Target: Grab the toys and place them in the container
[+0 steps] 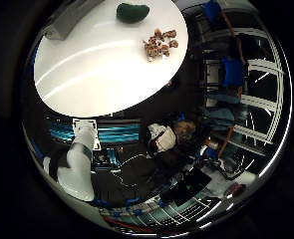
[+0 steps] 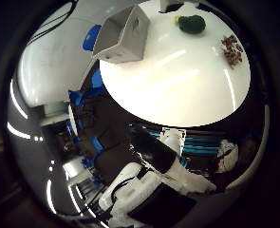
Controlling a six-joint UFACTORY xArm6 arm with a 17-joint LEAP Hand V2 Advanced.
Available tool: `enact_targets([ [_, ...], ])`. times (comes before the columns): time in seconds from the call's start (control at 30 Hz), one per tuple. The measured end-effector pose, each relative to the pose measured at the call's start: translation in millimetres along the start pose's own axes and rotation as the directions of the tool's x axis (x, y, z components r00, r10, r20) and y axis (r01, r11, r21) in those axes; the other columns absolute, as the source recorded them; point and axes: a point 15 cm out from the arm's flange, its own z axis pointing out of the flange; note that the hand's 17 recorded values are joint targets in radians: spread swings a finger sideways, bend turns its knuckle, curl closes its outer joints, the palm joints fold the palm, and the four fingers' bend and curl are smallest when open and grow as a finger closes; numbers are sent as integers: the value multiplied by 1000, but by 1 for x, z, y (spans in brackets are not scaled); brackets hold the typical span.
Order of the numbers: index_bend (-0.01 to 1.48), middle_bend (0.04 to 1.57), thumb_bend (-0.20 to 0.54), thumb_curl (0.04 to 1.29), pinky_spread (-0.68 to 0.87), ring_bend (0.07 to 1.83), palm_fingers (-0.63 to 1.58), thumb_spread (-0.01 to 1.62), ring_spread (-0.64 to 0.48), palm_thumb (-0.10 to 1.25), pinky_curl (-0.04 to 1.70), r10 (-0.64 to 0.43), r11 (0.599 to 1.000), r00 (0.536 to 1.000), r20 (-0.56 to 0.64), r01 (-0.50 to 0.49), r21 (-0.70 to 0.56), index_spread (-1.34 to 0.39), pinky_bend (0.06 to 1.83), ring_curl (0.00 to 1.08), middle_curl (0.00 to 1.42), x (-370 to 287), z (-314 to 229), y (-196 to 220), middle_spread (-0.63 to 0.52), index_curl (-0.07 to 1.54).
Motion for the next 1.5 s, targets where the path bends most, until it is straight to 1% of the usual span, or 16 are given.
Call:
enact_targets([
  [0.2,180,187,-15,219,464,218,298,1248,199,426,270,37,999,999,4,-37,11,-410,317,233,310,34,-3,11,-25,325],
  [0.4,167,186,-15,224,464,224,282,1241,199,432,276,77,997,997,10,-77,-4,-408,321,238,308,79,-10,2,-20,318],
  [0.53,155,182,-22,221,464,245,230,1224,199,405,289,105,994,994,-9,-105,6,-395,361,246,304,117,-8,-11,-10,300],
  [0.67,144,177,-29,227,456,258,147,1134,205,341,305,117,992,992,-54,-113,60,-393,411,252,300,161,4,-33,2,280],
  [0.8,145,191,-28,243,449,264,64,1069,216,324,316,121,990,987,-105,-111,92,-392,455,255,303,200,26,-54,16,260],
  [0.97,156,190,-28,259,438,276,21,1019,220,303,317,90,993,980,-176,-74,95,-390,471,261,305,245,64,-82,24,252],
  [1.13,157,191,-25,269,430,279,10,1009,221,304,314,70,991,979,-194,-47,121,-391,468,263,310,269,99,-111,17,255],
  [1.3,159,189,-28,276,429,279,3,990,213,304,314,56,992,982,-182,-34,118,-391,470,264,309,284,144,-132,12,257],
  [1.5,162,183,-29,282,424,281,-7,977,207,313,312,64,984,975,-212,-26,177,-392,467,265,302,299,156,-155,11,263],
])
